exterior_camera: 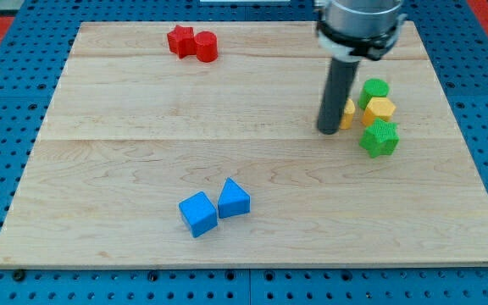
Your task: Push the yellow heart towards the yellow hexagon
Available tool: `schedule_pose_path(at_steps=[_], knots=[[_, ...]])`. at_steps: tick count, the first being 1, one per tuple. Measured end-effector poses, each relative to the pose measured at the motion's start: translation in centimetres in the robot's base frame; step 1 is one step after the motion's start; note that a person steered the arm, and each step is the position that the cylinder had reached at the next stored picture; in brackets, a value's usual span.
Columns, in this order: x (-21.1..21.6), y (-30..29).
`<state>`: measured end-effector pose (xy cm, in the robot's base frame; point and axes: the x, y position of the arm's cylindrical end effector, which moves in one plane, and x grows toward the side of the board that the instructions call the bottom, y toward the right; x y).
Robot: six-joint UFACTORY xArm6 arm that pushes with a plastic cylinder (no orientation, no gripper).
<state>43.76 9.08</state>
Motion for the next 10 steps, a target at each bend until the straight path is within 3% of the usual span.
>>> schedule_pose_path(at_steps=[1, 2, 10], knots=[[6.7, 2.5], [8.4, 7.9], [8.7, 10.2]])
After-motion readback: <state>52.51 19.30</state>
